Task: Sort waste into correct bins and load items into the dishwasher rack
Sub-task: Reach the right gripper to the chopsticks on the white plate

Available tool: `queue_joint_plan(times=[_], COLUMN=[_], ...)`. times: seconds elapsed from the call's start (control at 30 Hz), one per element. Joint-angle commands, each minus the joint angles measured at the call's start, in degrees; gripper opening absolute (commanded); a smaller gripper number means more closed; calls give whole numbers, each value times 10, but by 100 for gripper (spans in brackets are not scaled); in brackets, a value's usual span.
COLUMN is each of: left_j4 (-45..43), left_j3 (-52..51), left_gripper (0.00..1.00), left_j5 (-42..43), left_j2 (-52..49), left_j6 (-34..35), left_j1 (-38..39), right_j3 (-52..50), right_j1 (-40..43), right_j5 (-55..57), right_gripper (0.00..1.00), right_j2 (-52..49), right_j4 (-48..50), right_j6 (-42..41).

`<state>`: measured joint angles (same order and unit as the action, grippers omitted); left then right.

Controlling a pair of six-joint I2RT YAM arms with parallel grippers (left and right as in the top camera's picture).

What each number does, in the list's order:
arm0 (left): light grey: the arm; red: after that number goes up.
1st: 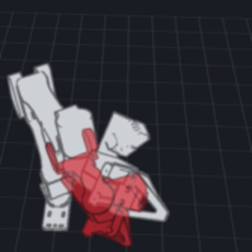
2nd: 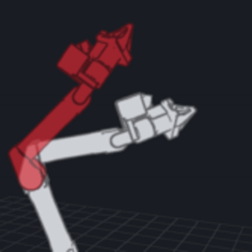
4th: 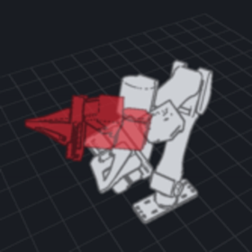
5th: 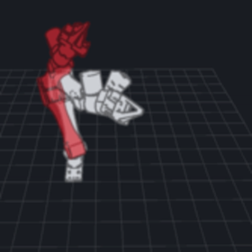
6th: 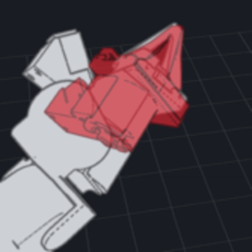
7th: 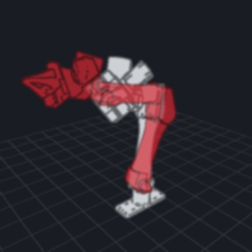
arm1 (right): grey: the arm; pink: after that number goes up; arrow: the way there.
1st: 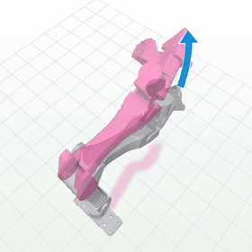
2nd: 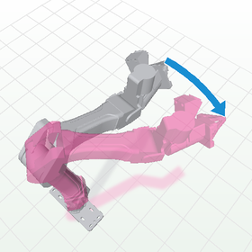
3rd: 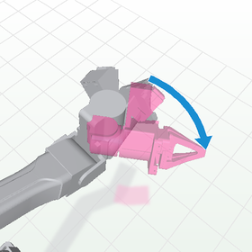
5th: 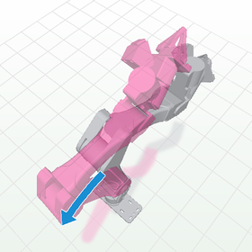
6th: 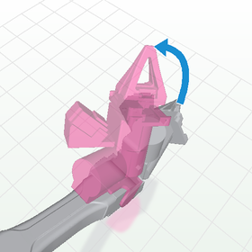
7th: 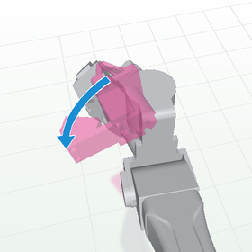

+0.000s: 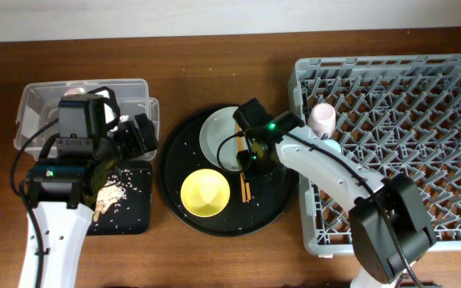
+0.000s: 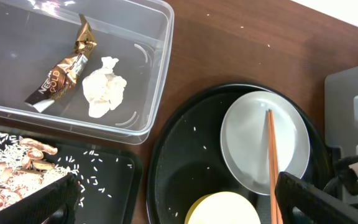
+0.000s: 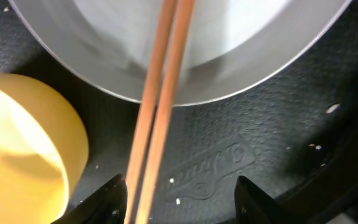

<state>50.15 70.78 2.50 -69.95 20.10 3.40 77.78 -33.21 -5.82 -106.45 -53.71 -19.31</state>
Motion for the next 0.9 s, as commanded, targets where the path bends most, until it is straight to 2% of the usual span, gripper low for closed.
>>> queue_joint_plan(times=[0.0,0.13,0.2,0.5,0.87], left_j4=[1,1,1,1,1], left_j3=[2,2,2,2,2], left_gripper=[99,100,100,100,100], left_j5=[-8,-8,-8,-8,-8], left_j2=[5,5,5,5,5], left_j6=[-7,-7,-7,-7,-7], left_j1=[-2,-2,-2,-2,-2], right_j3=[-6,-16,-19,-20,-21], right_j1=[-17,-17,-18,-18,-18], right_j5=[26,47,46,46,46], right_gripper=[54,54,49,41,42], right_j2=[-8,-8,-8,-8,-8], right_j4=[3,2,2,7,10], right_j6=[-27,-36,-37,-42,-74])
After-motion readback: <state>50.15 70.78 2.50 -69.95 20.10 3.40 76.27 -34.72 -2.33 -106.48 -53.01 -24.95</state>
